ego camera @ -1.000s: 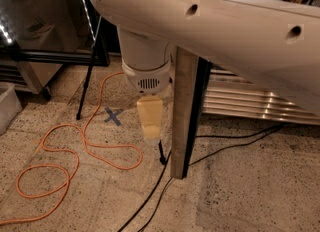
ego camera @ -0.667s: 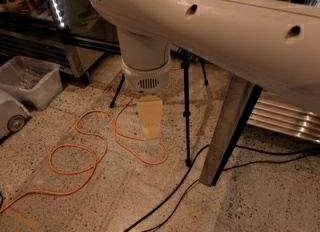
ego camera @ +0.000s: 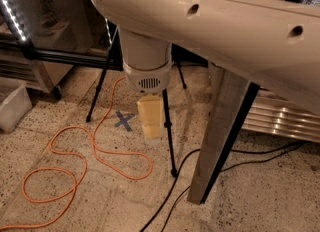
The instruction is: Close left fridge door
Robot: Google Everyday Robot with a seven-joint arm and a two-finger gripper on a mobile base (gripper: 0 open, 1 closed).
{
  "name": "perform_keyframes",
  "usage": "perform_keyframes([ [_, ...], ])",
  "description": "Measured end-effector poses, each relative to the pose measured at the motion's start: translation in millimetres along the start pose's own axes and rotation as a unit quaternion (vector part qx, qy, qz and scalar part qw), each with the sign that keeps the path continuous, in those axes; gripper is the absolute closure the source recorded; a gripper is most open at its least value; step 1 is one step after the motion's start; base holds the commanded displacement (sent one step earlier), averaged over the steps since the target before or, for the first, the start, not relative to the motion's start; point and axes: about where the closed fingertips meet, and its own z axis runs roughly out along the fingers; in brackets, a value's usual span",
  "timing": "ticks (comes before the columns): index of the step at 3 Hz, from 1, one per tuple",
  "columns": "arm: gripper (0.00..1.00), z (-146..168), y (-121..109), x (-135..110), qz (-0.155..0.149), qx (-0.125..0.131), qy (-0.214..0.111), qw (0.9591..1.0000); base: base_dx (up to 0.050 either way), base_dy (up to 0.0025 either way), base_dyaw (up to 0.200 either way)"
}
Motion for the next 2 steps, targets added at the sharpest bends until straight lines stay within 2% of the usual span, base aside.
perform_keyframes([
  [2, 0.0, 0.0, 0.0, 0.0, 0.0, 0.0, 0.0, 1.0, 0.0, -0.00004, -0.199],
])
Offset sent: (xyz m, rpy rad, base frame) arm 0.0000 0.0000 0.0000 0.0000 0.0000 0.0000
